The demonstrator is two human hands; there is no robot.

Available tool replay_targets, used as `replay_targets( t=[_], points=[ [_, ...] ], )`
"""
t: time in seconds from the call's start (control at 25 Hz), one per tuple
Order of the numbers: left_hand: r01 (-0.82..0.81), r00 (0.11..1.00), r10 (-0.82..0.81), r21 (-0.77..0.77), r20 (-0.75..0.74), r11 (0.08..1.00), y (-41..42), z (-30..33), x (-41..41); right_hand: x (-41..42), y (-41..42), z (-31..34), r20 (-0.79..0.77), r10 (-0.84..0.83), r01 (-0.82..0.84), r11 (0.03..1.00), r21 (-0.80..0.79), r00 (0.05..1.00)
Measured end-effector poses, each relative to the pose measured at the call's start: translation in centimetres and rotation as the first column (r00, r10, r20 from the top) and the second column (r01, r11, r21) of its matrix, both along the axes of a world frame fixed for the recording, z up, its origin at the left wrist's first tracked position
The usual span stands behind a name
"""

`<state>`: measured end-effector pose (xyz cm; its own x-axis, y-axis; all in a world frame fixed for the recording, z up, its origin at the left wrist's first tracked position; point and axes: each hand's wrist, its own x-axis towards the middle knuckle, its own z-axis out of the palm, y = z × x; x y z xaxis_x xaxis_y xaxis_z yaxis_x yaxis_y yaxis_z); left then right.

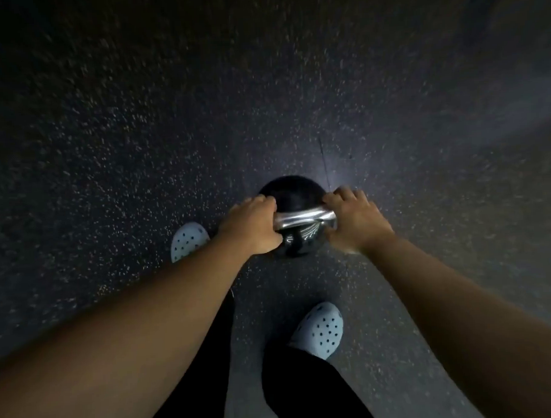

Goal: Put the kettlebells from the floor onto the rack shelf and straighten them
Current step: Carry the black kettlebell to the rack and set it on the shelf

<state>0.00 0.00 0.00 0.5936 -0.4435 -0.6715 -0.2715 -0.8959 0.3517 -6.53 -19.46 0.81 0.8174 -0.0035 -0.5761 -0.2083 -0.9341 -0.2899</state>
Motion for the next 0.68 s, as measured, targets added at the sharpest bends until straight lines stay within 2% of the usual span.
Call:
replay_targets(
  t=[0.12, 0.24, 0.44, 0.68],
  points=[
    [-0.042, 0.987, 0.026, -0.095, -0.160, 0.995, 0.0, -1.8, 0.8, 1.7, 0.2, -2.1, -0.075, -0.045, 0.053, 0.993, 0.102, 0.996],
    [-0.073, 0.973, 0.040, -0.136, -0.229, 0.988, 0.7, -0.6, 2.6, 3.4, 0.7, -0.6, -0.166, -0.058, 0.081, 0.988, 0.134, 0.984],
    [-0.045, 0.993, 0.014, -0.272, -0.115, 0.961, 0.8, 6.3, 8.7, 8.2, 0.8, 6.9, -0.096, -0.191, 0.209, 0.950, 0.232, 0.977],
    [-0.027, 0.995, 0.056, -0.306, 0.086, 0.952, 3.3, 17.7, 20.2, 21.0, 2.6, 18.7, 0.104, -0.061, 0.038, 0.978, 0.205, 0.993]
  ],
)
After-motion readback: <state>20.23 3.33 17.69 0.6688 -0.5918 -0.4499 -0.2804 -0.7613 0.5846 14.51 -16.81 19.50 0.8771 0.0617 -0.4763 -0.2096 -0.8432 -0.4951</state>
